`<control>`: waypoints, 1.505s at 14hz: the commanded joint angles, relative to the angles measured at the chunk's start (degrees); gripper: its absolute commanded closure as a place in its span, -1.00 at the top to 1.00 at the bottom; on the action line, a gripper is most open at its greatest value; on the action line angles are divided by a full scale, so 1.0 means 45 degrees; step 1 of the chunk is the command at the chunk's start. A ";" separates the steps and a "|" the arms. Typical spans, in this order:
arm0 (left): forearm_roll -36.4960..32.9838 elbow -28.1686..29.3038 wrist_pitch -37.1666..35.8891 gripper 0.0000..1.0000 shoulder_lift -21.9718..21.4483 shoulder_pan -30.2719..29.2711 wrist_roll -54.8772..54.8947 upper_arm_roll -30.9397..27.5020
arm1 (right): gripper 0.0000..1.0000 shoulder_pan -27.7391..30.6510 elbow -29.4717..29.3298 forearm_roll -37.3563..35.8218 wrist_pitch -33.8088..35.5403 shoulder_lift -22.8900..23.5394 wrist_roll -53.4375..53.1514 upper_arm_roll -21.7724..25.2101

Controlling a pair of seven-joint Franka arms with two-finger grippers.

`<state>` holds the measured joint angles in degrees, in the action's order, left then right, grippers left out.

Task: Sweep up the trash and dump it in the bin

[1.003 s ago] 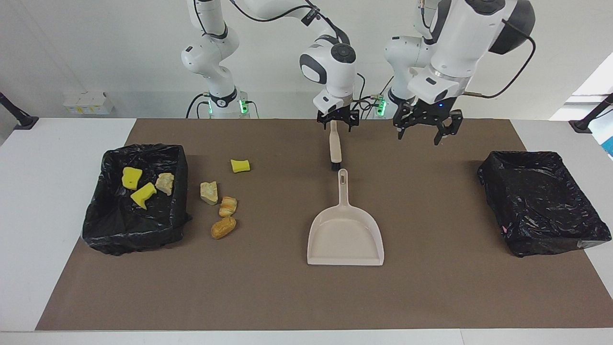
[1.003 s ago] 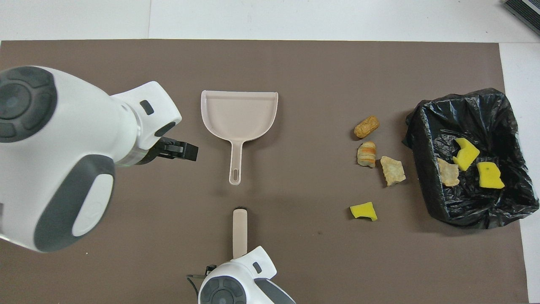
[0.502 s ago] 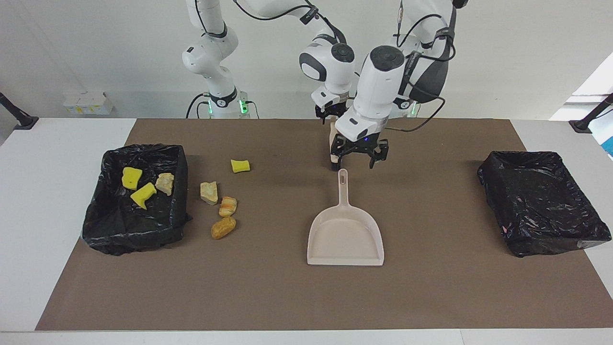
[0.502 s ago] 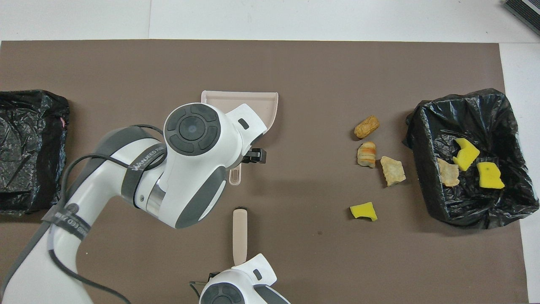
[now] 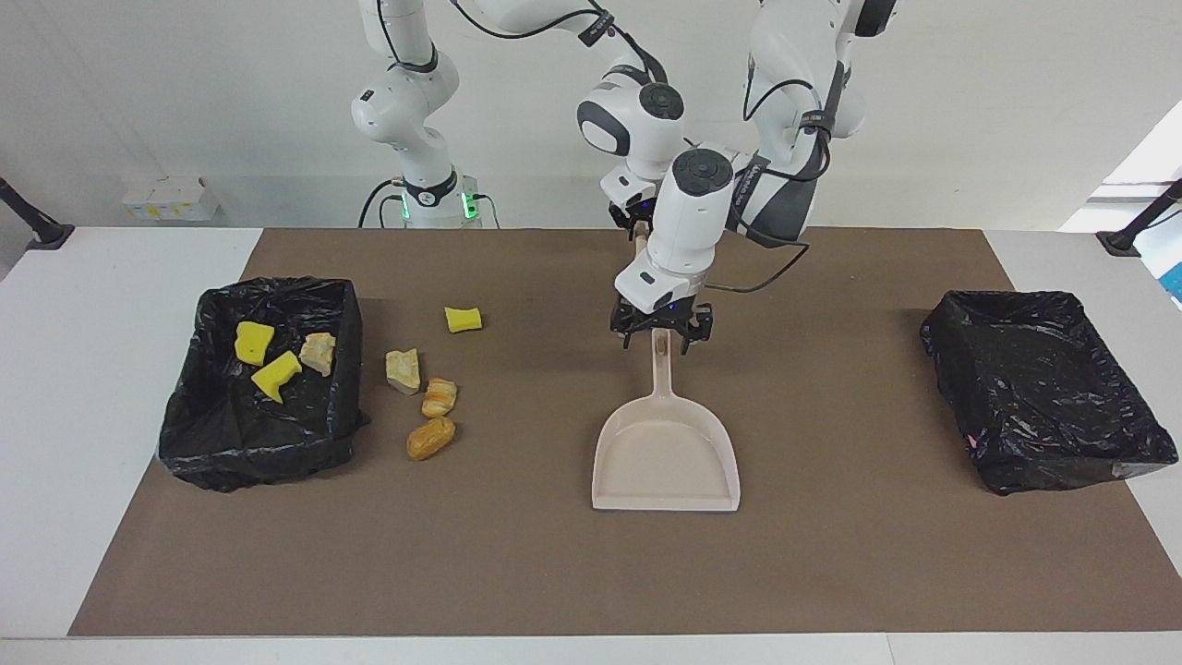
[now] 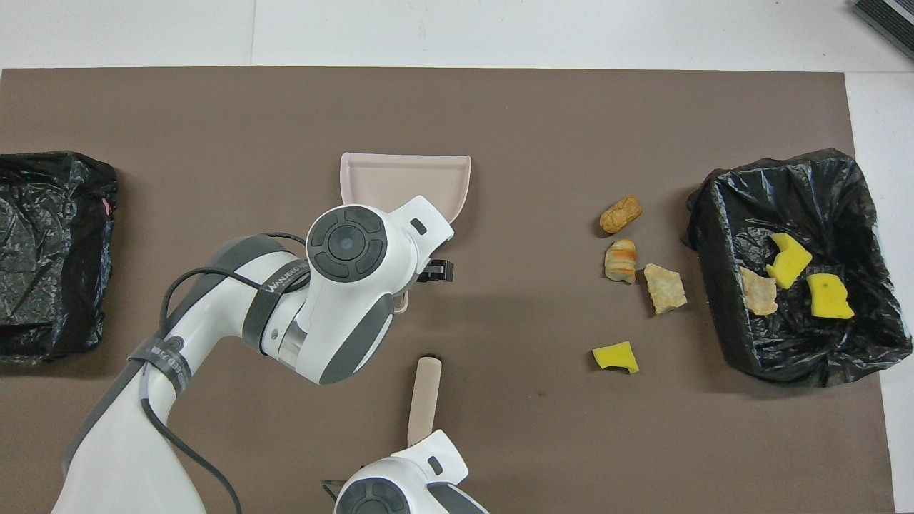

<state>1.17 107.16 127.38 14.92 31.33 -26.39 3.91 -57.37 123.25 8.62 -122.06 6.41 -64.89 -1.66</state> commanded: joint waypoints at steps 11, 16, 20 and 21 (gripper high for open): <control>-0.0183 0.0484 0.1419 -0.10 0.0611 -0.0068 0.0025 -0.0165 | -1.00 0.5459 -0.0456 -0.1816 0.4527 -0.2107 0.5255 0.0153; -0.0570 -0.0062 0.1127 -1.00 0.0397 -0.0340 0.0644 -0.0282 | -1.00 0.8252 -0.0495 -0.4292 0.4236 -0.1893 0.8749 0.0115; -0.1900 -0.0043 -0.0140 -1.00 -0.0150 -0.0536 0.3337 -0.0360 | -1.00 1.0461 -0.0437 -0.4767 0.2520 -0.1385 1.2188 0.0134; -0.1901 -0.0043 -0.0491 -1.00 -0.0267 -0.0594 0.4292 -0.0360 | -1.00 1.0696 -0.0436 -0.5155 0.2284 -0.1210 1.2484 0.0134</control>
<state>-5.62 106.71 128.47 15.75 29.23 -13.47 2.16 -11.66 120.93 -11.97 -109.25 -0.04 -12.48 -0.21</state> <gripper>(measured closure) 0.687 0.744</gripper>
